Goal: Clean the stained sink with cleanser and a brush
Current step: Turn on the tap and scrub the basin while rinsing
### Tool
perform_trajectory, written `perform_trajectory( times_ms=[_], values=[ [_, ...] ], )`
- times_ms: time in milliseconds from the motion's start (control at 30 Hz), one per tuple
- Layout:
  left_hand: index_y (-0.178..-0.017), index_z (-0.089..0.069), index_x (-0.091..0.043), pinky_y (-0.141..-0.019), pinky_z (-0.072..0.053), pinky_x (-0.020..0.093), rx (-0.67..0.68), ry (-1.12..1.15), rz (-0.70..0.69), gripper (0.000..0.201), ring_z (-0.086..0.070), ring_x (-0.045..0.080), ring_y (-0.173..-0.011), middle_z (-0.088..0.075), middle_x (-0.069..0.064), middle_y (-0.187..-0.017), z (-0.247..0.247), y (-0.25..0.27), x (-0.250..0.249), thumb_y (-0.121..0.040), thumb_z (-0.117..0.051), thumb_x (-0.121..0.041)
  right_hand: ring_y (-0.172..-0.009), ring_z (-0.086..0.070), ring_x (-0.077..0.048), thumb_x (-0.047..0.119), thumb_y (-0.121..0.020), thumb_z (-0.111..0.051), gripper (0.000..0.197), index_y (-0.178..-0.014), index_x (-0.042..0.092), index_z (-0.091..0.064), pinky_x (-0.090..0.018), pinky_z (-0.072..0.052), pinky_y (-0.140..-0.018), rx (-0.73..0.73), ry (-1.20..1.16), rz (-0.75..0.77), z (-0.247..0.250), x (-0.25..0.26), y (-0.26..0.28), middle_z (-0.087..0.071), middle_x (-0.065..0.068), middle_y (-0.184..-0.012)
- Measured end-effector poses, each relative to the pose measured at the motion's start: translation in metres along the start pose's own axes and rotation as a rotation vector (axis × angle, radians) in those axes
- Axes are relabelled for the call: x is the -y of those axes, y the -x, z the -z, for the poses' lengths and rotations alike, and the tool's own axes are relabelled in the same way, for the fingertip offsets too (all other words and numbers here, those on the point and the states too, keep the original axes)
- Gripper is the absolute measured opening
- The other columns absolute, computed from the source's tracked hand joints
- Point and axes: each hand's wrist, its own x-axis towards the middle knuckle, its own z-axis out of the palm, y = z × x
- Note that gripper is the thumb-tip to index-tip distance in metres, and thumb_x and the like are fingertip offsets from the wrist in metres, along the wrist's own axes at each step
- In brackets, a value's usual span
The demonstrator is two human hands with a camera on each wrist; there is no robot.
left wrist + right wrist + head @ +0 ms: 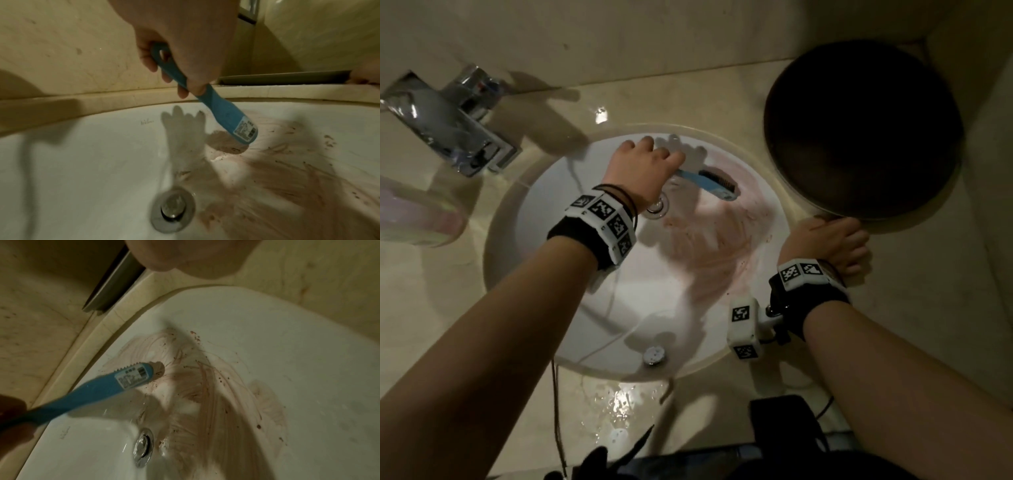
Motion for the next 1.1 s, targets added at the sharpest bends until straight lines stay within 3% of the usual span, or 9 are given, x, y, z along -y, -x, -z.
perform_trajectory(
  times_ms=[100,200,333,500,633,767,867,933,1100],
  values=[
    [-0.126,-0.047,-0.012,-0.082,-0.041,0.039,-0.078,-0.089,-0.105,0.032,-0.051,0.031,-0.108,-0.06,0.01,-0.114,0.019,-0.011,-0.005,-0.096,-0.038,-0.006,-0.12,-0.039,-0.032,0.021,-0.087,-0.039,0.032,-0.115,0.004,-0.046,-0.044,-0.028,-0.096,0.017,0.012,0.007,0.001,0.0,0.0,-0.043,-0.017,-0.129],
    [-0.128,-0.048,-0.01,-0.076,-0.045,0.037,-0.036,-0.217,-0.161,0.034,-0.056,0.032,-0.102,-0.061,0.013,-0.11,0.036,-0.023,-0.009,-0.096,-0.038,-0.005,-0.12,-0.039,-0.032,0.022,-0.087,-0.04,0.033,-0.114,0.005,-0.046,-0.044,-0.028,-0.095,0.02,0.012,0.003,0.001,0.0,0.001,-0.043,-0.017,-0.129],
    [-0.119,-0.059,-0.012,-0.077,-0.046,0.035,0.094,-0.25,0.007,0.028,-0.061,0.033,-0.102,-0.066,0.012,-0.108,0.044,-0.025,0.012,-0.095,-0.043,-0.011,-0.119,-0.04,-0.033,0.022,-0.087,-0.04,0.031,-0.112,0.005,-0.047,-0.044,-0.029,-0.094,0.006,-0.001,0.014,0.0,0.0,0.002,-0.045,-0.017,-0.128],
    [-0.105,-0.064,-0.01,-0.067,-0.034,0.03,0.224,-0.253,0.171,0.02,-0.061,0.028,-0.089,-0.065,0.008,-0.089,0.047,-0.017,0.027,-0.094,-0.047,-0.012,-0.118,-0.041,-0.032,0.023,-0.086,-0.04,0.031,-0.111,0.006,-0.048,-0.043,-0.028,-0.093,0.009,-0.021,0.012,0.001,-0.001,0.001,-0.046,-0.016,-0.127],
    [-0.111,-0.065,-0.013,-0.07,-0.039,0.033,0.143,-0.246,0.022,0.025,-0.061,0.032,-0.103,-0.066,0.012,-0.105,0.061,-0.032,0.007,-0.091,-0.05,-0.011,-0.117,-0.041,-0.032,0.024,-0.085,-0.041,0.031,-0.108,0.006,-0.048,-0.042,-0.028,-0.091,-0.006,-0.05,0.015,0.0,0.0,0.001,-0.047,-0.016,-0.125],
    [-0.111,-0.063,-0.015,-0.07,-0.041,0.034,0.076,-0.307,-0.114,0.023,-0.061,0.032,-0.102,-0.065,0.012,-0.105,0.077,-0.048,-0.016,-0.092,-0.05,-0.014,-0.117,-0.042,-0.031,0.023,-0.084,-0.042,0.029,-0.107,0.006,-0.049,-0.041,-0.028,-0.092,-0.012,-0.065,0.013,0.001,0.0,0.002,-0.048,-0.016,-0.124],
    [-0.112,-0.063,-0.012,-0.079,-0.044,0.035,0.133,-0.309,-0.041,0.024,-0.061,0.032,-0.104,-0.065,0.013,-0.109,0.067,-0.049,-0.01,-0.091,-0.053,-0.016,-0.117,-0.042,-0.032,0.023,-0.084,-0.042,0.03,-0.107,0.006,-0.049,-0.042,-0.028,-0.092,-0.005,-0.068,0.012,0.001,0.0,0.002,-0.048,-0.016,-0.124],
    [-0.113,-0.062,-0.008,-0.086,-0.044,0.036,0.199,-0.266,0.092,0.025,-0.059,0.033,-0.109,-0.064,0.015,-0.113,0.055,-0.044,0.007,-0.091,-0.054,-0.017,-0.118,-0.041,-0.031,0.023,-0.085,-0.041,0.03,-0.109,0.006,-0.049,-0.042,-0.028,-0.093,0.003,-0.062,0.011,0.001,0.0,0.002,-0.047,-0.016,-0.125],
    [-0.106,-0.065,-0.012,-0.078,-0.045,0.034,0.282,-0.184,0.255,0.022,-0.062,0.032,-0.101,-0.064,0.013,-0.102,0.041,-0.034,0.036,-0.09,-0.05,-0.019,-0.118,-0.041,-0.031,0.023,-0.086,-0.041,0.03,-0.11,0.006,-0.048,-0.041,-0.027,-0.094,0.014,-0.055,0.008,0.003,0.001,0.001,-0.046,-0.016,-0.127]
  ],
)
